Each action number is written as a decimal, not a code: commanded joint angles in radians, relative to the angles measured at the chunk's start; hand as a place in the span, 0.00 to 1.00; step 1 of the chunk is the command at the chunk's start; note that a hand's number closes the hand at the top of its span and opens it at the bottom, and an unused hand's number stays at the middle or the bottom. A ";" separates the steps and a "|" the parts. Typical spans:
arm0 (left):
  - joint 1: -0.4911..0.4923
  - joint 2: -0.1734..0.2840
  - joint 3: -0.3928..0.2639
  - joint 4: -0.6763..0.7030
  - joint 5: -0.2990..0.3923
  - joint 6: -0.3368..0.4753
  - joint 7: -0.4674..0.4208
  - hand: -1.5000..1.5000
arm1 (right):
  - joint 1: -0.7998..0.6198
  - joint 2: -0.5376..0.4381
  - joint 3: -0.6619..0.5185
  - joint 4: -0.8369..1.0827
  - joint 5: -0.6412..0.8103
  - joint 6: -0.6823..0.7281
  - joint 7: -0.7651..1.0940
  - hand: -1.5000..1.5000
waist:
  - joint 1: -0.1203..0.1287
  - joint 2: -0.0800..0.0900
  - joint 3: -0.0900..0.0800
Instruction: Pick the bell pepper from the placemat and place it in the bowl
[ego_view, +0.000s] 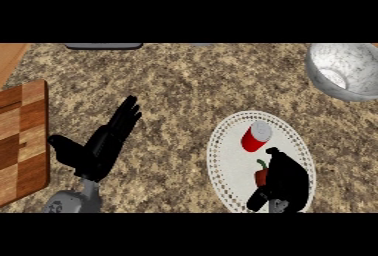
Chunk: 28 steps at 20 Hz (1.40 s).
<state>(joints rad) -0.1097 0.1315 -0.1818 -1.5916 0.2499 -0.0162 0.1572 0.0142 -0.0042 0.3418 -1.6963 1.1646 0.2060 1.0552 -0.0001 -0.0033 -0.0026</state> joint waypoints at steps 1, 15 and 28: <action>-0.026 0.010 0.037 -0.043 0.011 -0.005 0.083 0.50 | 0.012 -0.016 -0.022 0.091 0.027 -0.092 -0.042 1.00 | 0.000 0.003 0.003; 0.007 -0.023 0.057 -0.001 -0.017 -0.047 0.024 0.50 | -0.155 -0.028 -0.056 0.098 0.042 0.064 -0.083 1.00 | 0.004 0.003 0.003; -0.023 -0.052 0.051 0.057 -0.046 -0.052 0.003 0.50 | -0.552 -0.210 -0.232 0.362 -0.061 0.115 -0.400 1.00 | 0.005 0.004 0.003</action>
<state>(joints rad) -0.1267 0.0858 -0.1321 -1.5556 0.2115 -0.0655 0.1587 -0.4442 -0.1745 0.1640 -1.3524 1.1053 0.3219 0.6829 0.0081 0.0011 -0.0003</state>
